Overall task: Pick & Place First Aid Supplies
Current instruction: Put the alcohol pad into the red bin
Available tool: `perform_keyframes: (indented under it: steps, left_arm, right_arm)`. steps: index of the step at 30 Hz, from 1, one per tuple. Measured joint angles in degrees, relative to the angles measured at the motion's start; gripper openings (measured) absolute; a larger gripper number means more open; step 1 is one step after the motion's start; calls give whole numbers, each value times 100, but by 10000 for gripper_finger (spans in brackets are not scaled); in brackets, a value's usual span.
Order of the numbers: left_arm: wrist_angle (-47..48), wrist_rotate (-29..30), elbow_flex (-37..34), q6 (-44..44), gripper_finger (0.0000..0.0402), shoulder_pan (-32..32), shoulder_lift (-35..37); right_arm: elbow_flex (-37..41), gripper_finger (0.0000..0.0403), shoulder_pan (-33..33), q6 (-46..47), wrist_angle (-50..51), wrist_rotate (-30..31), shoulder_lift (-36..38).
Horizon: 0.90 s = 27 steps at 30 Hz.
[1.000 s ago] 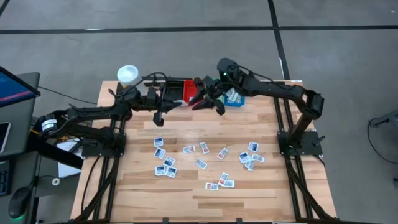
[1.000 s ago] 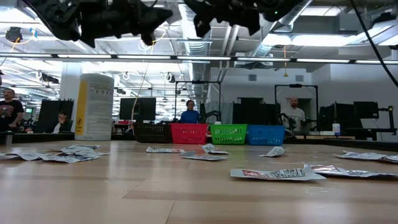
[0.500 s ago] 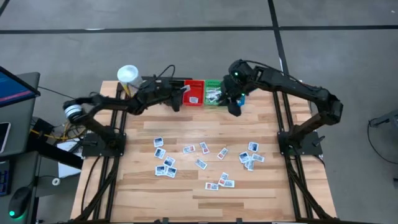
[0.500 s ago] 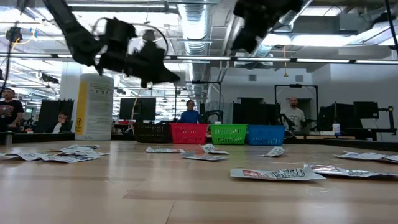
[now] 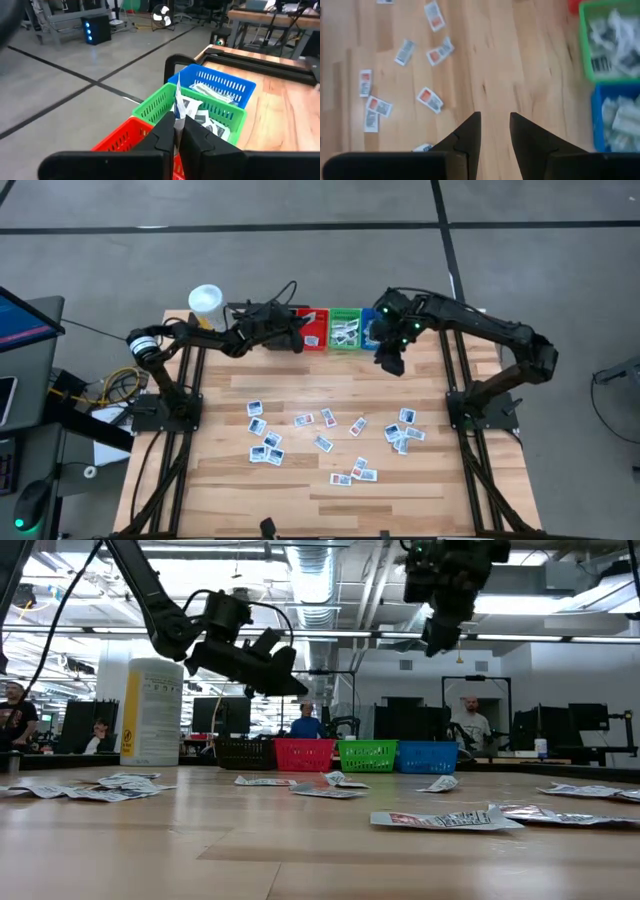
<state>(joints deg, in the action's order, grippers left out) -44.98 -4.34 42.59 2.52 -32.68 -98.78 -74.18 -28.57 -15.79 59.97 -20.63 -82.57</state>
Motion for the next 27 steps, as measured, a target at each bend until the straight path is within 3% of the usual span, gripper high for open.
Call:
perform_keyframes:
  steps: [14,19,27]
  left_arm:
    - [0,417,0,169,93,-40,-4]
    - [10,429,0,123,104,46,7]
    - [721,413,0,199,102,493,557]
  right_arm:
    - [2425,97,4,1485,-1280,807,1388]
    - [3149,97,14,2004,-1399,895,1837]
    - [3361,97,520,2275,-1475,1065,2309]
